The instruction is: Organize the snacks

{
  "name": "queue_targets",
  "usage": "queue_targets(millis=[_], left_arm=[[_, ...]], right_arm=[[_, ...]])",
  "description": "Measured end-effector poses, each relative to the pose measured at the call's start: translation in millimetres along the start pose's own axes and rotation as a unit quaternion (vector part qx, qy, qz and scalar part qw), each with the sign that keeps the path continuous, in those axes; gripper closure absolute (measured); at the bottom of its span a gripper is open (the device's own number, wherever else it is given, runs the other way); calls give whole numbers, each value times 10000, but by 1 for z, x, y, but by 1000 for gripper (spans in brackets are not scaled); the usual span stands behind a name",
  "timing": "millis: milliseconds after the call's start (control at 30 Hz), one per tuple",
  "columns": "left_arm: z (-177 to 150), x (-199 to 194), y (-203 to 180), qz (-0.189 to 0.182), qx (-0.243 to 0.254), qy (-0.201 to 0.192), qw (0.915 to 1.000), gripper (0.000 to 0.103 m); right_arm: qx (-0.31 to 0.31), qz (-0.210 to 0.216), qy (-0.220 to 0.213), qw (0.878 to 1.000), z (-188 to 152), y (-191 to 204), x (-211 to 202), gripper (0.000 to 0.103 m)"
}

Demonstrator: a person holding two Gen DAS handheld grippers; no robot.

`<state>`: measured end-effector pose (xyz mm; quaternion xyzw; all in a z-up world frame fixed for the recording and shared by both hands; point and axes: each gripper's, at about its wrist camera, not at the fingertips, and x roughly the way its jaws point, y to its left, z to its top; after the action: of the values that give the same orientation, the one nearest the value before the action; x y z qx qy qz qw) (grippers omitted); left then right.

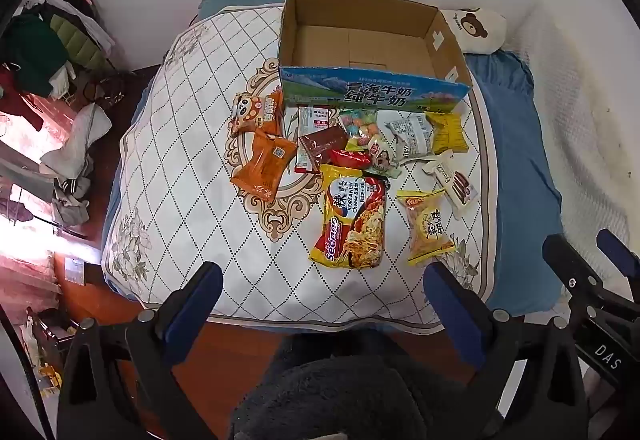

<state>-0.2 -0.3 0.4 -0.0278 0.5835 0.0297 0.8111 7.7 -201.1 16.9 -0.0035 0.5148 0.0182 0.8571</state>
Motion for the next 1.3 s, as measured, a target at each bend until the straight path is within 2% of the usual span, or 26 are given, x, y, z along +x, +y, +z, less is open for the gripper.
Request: queue_targets(millis=[100,300,1300], left_arm=[[0,-1,-1,15,8,3,10000,0],[1,-4,5,-27,-3,23,10000,0],[5,2,14,-18,31,-8,10000,0]], right_arm=[[-26,-42,-67,10000,-5,7,-6,0],[81,119,169,9998,4,4,2,0],[83,141,206,9997,3,11,5,0]])
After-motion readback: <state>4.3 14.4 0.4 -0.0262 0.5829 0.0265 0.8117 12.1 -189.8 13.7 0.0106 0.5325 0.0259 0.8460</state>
